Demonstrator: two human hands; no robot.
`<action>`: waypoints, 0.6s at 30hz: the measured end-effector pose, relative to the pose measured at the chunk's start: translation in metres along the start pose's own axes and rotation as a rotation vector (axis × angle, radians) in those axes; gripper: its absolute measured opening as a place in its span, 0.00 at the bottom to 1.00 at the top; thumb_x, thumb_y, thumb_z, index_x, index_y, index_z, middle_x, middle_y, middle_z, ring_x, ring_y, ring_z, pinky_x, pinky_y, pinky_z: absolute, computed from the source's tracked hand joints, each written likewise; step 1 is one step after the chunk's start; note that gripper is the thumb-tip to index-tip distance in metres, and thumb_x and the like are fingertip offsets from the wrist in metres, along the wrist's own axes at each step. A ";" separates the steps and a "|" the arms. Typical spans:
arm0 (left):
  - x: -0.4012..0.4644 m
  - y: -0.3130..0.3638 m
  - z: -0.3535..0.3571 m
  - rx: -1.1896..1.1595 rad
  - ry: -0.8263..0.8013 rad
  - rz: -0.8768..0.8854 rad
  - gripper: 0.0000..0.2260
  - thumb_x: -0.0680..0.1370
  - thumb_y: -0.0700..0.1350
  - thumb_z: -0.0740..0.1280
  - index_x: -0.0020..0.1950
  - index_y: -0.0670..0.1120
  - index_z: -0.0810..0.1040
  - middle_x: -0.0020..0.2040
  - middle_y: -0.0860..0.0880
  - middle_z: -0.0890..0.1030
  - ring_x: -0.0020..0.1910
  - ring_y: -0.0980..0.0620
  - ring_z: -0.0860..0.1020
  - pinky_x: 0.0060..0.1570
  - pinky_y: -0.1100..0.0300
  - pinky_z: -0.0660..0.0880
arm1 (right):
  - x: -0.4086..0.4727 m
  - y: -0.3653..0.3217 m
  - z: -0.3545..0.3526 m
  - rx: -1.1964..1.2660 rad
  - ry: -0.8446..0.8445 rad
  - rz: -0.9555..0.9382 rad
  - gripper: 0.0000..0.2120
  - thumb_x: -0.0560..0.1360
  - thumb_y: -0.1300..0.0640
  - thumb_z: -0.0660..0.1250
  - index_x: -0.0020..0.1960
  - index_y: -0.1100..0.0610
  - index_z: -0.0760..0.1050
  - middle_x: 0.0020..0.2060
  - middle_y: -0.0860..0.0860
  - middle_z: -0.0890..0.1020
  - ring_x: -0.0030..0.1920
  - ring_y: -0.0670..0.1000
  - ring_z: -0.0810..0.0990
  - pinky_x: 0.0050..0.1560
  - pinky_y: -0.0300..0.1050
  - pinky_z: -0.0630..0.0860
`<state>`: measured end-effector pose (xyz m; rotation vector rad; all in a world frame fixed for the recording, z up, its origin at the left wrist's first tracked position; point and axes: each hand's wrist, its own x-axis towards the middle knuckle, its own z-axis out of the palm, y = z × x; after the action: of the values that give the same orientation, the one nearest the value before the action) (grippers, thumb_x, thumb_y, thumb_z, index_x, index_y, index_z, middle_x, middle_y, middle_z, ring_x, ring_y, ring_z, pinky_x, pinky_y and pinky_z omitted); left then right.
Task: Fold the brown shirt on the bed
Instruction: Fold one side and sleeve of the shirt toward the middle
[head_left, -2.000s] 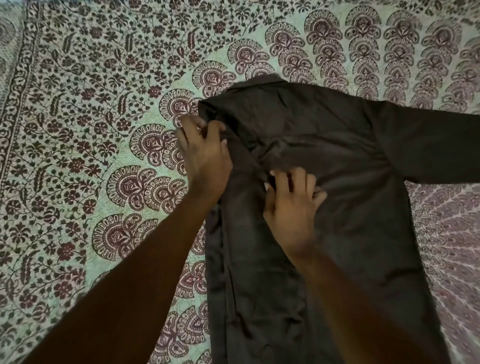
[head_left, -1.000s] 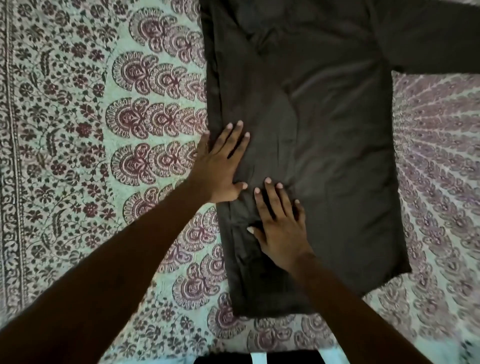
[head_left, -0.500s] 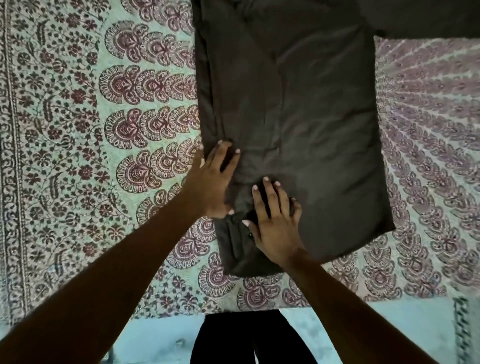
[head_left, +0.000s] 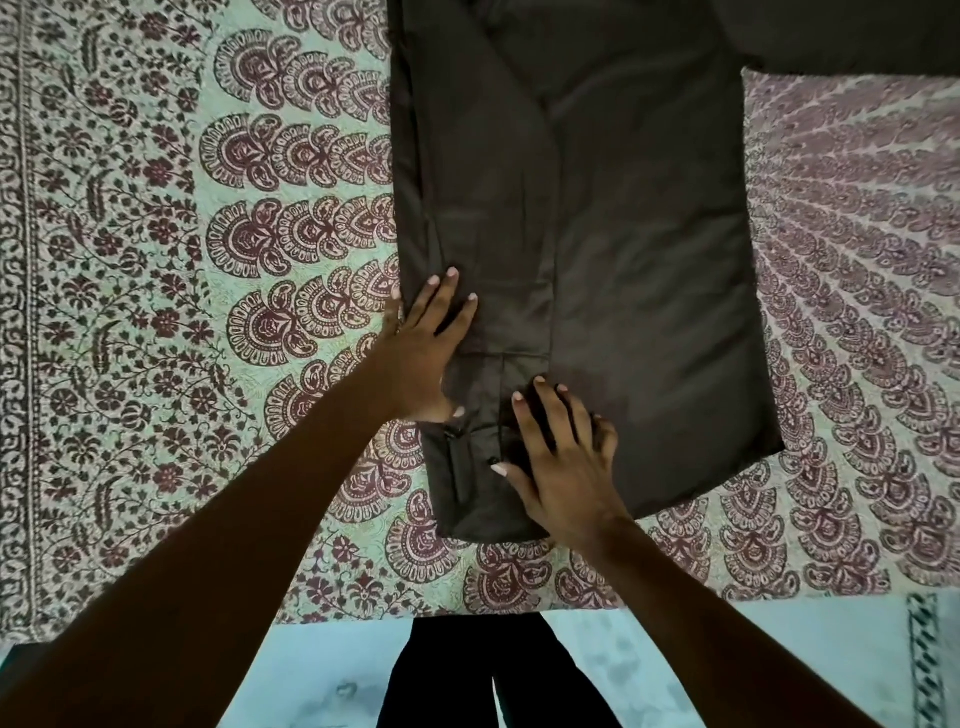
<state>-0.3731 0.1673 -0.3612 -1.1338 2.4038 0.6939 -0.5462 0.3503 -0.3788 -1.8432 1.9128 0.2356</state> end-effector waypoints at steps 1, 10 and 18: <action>-0.001 -0.001 -0.002 -0.080 0.055 -0.007 0.54 0.68 0.59 0.77 0.84 0.49 0.46 0.83 0.47 0.36 0.82 0.46 0.38 0.78 0.35 0.45 | 0.005 0.001 -0.004 0.007 0.022 -0.010 0.34 0.81 0.34 0.52 0.81 0.51 0.57 0.80 0.55 0.56 0.78 0.59 0.58 0.67 0.66 0.64; 0.014 -0.009 -0.009 0.017 0.078 -0.096 0.53 0.70 0.62 0.75 0.83 0.51 0.44 0.83 0.52 0.39 0.82 0.49 0.46 0.74 0.34 0.56 | 0.085 0.039 -0.038 -0.124 0.041 -0.239 0.31 0.81 0.34 0.53 0.81 0.44 0.57 0.83 0.50 0.49 0.82 0.53 0.50 0.67 0.67 0.62; 0.026 -0.006 -0.019 0.092 -0.014 -0.156 0.67 0.61 0.66 0.79 0.82 0.48 0.35 0.81 0.47 0.40 0.81 0.42 0.45 0.73 0.30 0.52 | 0.148 0.065 -0.080 -0.177 0.100 -0.255 0.30 0.81 0.35 0.51 0.80 0.45 0.59 0.82 0.48 0.54 0.81 0.53 0.56 0.66 0.65 0.64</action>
<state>-0.3869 0.1377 -0.3617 -1.2582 2.2810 0.5338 -0.6251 0.1885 -0.3871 -2.2318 1.7440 0.2384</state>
